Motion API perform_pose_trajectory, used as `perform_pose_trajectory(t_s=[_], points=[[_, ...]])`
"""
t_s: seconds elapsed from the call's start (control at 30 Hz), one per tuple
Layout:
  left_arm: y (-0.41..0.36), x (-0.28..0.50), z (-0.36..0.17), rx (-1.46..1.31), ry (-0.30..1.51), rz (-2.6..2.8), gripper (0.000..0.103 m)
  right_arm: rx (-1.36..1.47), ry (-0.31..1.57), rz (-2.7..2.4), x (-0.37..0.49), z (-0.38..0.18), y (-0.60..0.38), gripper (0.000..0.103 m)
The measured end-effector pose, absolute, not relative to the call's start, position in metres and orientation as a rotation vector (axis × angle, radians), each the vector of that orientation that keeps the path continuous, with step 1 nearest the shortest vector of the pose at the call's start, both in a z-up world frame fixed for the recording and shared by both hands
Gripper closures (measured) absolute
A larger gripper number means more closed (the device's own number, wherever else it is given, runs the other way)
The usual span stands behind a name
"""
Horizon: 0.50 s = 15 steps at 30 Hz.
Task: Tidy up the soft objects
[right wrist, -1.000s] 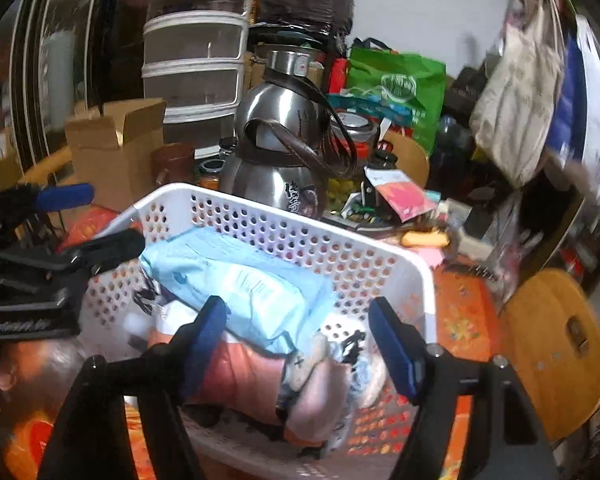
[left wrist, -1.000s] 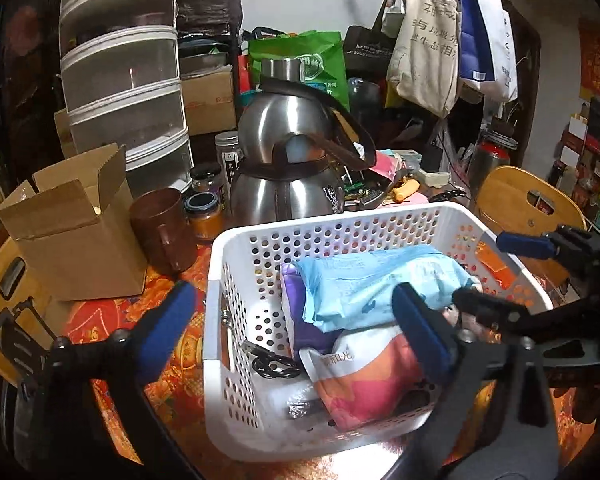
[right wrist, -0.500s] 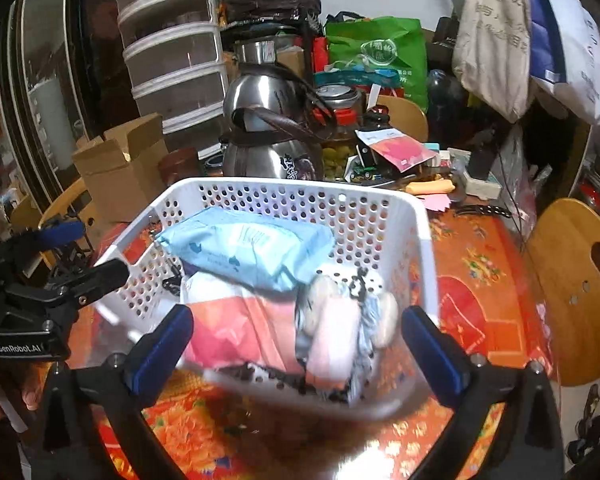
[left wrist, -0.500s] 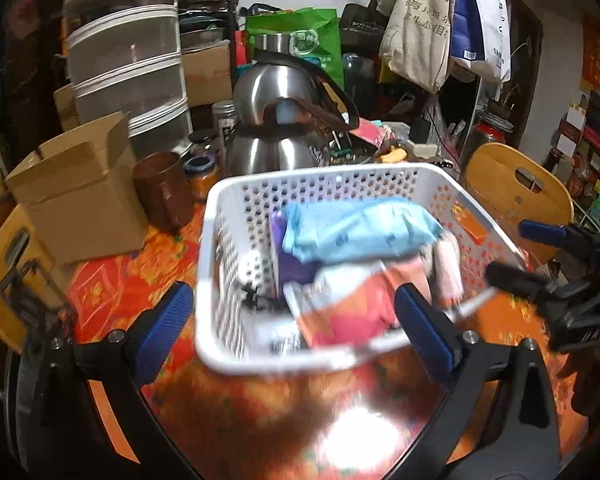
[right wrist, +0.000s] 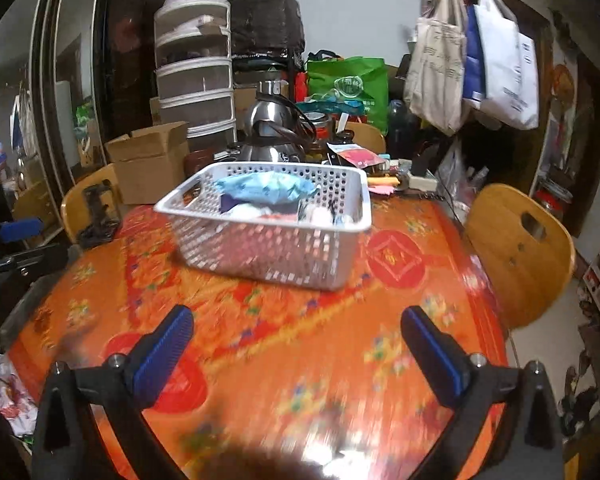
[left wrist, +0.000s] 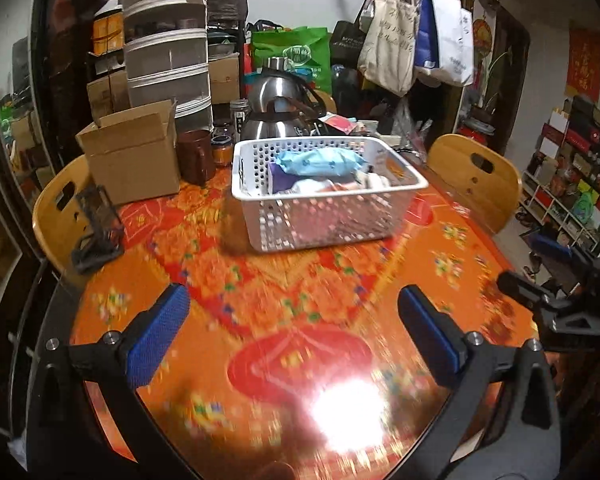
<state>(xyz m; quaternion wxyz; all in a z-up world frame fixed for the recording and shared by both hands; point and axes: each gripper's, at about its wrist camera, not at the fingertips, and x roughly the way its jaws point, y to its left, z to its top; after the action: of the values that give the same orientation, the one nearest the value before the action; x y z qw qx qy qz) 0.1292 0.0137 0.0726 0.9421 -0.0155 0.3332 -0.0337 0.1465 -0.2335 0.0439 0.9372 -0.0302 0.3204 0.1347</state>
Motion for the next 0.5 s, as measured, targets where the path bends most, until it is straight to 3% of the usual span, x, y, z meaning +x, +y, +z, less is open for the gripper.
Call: perform_pose_trajectory(t_s=[0.3,0.5], points=[[0.006,0.001,0.095,-0.080,0.617,-0.087,0.000,0.013,0.680,0.314,0.027,0.073,-0.232,0.000],[-0.008,-0.017,0.097,-0.051,0.616,-0.101,0.000,-0.002,0.679,0.238,0.009,0.076,-0.231,0.000]])
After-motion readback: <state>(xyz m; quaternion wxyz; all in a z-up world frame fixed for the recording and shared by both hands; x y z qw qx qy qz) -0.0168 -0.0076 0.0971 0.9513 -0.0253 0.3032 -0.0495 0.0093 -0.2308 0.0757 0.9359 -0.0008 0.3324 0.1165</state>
